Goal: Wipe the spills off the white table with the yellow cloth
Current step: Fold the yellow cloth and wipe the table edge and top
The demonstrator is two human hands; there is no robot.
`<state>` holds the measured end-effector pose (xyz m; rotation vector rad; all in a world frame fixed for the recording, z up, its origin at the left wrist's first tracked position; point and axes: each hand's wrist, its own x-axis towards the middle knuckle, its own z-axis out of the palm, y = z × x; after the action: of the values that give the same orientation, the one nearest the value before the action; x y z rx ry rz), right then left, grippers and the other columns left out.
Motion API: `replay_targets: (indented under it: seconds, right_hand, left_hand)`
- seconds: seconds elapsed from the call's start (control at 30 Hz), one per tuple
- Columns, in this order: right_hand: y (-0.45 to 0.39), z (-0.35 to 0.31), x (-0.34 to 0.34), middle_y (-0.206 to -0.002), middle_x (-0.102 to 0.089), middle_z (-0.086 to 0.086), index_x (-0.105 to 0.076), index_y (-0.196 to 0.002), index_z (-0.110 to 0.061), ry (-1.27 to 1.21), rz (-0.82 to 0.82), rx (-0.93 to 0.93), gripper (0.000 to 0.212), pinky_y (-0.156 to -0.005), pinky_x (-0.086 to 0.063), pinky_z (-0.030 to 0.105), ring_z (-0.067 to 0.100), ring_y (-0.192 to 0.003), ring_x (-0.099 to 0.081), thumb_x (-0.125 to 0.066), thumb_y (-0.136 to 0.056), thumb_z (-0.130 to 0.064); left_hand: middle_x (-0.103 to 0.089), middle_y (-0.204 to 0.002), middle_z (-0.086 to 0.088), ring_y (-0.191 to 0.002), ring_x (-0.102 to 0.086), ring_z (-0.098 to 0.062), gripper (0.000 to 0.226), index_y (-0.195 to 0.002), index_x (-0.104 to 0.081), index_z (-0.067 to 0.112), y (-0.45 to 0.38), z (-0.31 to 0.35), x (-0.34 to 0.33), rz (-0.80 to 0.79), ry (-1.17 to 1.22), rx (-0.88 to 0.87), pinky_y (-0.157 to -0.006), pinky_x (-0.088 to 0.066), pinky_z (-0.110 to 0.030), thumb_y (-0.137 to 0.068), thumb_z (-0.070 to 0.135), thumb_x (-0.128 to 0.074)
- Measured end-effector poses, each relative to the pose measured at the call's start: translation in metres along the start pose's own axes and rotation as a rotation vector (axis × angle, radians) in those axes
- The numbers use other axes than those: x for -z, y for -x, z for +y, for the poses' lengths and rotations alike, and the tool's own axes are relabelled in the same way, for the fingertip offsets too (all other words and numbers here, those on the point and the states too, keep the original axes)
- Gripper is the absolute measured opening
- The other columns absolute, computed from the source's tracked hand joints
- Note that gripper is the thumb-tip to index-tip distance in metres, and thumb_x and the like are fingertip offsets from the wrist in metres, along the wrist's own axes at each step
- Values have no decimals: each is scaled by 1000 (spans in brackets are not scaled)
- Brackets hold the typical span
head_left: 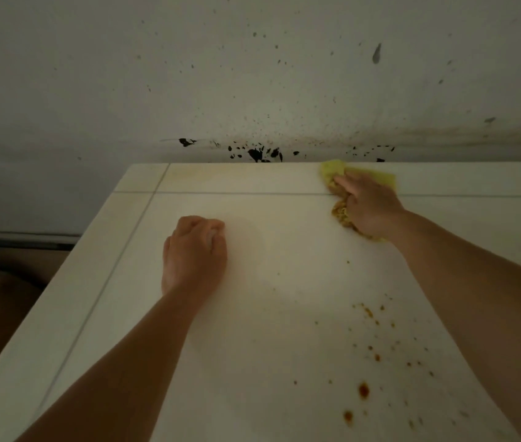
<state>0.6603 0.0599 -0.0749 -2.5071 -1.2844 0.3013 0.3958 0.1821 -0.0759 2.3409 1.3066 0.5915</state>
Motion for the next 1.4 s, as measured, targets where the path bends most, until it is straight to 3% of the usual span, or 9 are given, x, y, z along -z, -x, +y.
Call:
replay_targets:
  seconds: [0.13,0.23,0.33,0.43,0.63,0.77,0.9,1.4]
  right_hand:
    - [18,-8,-5,-157,-11,-6,-26,-141,-34,-72,-64,107,54,-117,-4,45,21,-144,-2,-28,-94,-10]
    - [39,-22,-11,-153,-23,-14,-42,-133,-37,-259,-107,190,55,-116,0,41,15,-143,-5,-33,-91,-2]
    - [60,-41,-16,-143,-40,-18,-60,-117,-35,-428,-168,257,56,-117,-3,34,7,-140,-17,-41,-84,7]
    - [84,-55,-18,-137,-49,-18,-66,-109,-32,-473,-224,305,53,-112,-4,25,3,-137,-21,-44,-82,8]
    - [150,-70,-30,-143,-43,-11,-58,-120,-30,-378,-239,489,48,-112,-6,26,12,-141,-15,-42,-86,0]
    - [208,-76,-39,-147,-36,-10,-51,-128,-32,-260,-215,605,49,-116,-10,37,15,-142,-13,-40,-88,-6]
    - [267,-82,-52,-149,-32,-9,-47,-131,-31,-220,-247,681,50,-114,-9,39,16,-142,-13,-39,-87,-9]
    - [509,-103,-62,-152,-29,-8,-43,-134,-32,-136,-297,761,48,-116,-2,38,17,-144,-10,-40,-89,-16]
  left_hand:
    - [-51,-126,0,-108,-53,-29,34,-114,-60,28,-3,2,4,-90,-59,-9,-100,-41,-41,-88,29,-37]
    - [-49,-137,-3,-120,-49,-28,38,-123,-55,27,0,5,12,-159,-130,-12,-106,-33,-39,-92,23,-34]
    - [-53,-134,0,-120,-51,-26,37,-118,-58,28,26,2,19,-112,-90,46,-101,-38,-37,-90,20,-35]
    - [-56,-131,1,-114,-54,-26,37,-116,-58,27,69,-1,23,-44,-62,30,-97,-39,-33,-86,18,-38]
    - [-56,-130,-1,-113,-53,-28,35,-116,-56,24,136,-5,38,-28,-45,46,-96,-39,-35,-86,17,-39]
    - [-55,-131,-2,-114,-52,-29,34,-115,-56,23,181,-4,54,-42,-44,40,-97,-39,-36,-86,15,-40]
    - [-55,-131,-5,-118,-51,-28,34,-115,-56,18,221,-7,69,-33,-34,24,-101,-39,-40,-86,12,-39]
    - [-55,-130,-8,-121,-46,-27,31,-115,-57,15,397,-8,99,-91,0,15,-103,-36,-41,-87,13,-43]
